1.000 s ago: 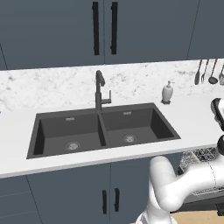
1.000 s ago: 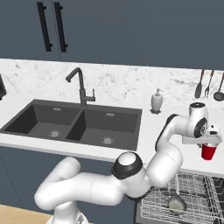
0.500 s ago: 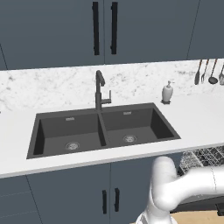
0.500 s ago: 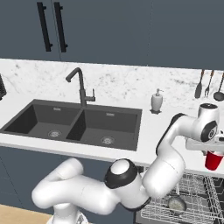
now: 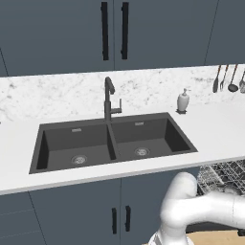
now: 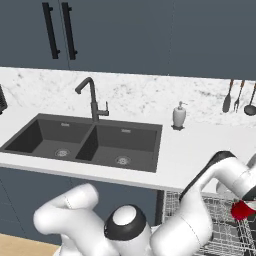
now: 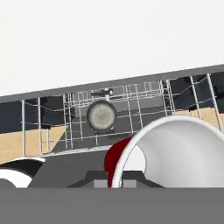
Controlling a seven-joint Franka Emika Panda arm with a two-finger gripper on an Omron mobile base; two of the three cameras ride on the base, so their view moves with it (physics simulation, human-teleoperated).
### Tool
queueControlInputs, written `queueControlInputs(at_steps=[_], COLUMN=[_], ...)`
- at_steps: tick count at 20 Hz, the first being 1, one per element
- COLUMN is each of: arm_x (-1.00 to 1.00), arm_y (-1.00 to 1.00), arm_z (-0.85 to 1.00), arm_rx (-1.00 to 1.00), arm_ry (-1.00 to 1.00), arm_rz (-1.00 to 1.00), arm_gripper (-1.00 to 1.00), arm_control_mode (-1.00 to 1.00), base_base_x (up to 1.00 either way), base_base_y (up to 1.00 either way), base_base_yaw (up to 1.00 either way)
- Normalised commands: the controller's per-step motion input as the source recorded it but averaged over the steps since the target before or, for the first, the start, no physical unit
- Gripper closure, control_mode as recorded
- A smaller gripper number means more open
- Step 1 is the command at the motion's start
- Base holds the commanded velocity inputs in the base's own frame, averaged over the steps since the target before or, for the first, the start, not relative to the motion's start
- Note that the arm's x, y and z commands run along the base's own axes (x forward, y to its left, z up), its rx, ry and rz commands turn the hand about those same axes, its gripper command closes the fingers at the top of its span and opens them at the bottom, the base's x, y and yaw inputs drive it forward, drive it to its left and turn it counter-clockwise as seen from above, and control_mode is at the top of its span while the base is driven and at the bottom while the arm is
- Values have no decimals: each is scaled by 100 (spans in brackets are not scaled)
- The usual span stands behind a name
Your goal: Pick up the cup and bowl from the counter, place them in the dishwasher, and close the dishwasher door.
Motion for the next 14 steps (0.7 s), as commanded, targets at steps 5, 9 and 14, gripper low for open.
queueControlInputs(at_steps=[5, 9, 14], arm_x=[-71, -1, 4], arm_y=[3, 15, 31], arm_z=[-41, -29, -34], arm_rx=[26, 3, 0], arm_ry=[-10, 0, 0], arm_rz=[0, 1, 8], arm_gripper=[100, 100, 100], arm_control_mode=[-100, -100, -100], base_base_x=[0, 0, 0], base_base_y=[0, 0, 0], base_base_yaw=[0, 0, 0])
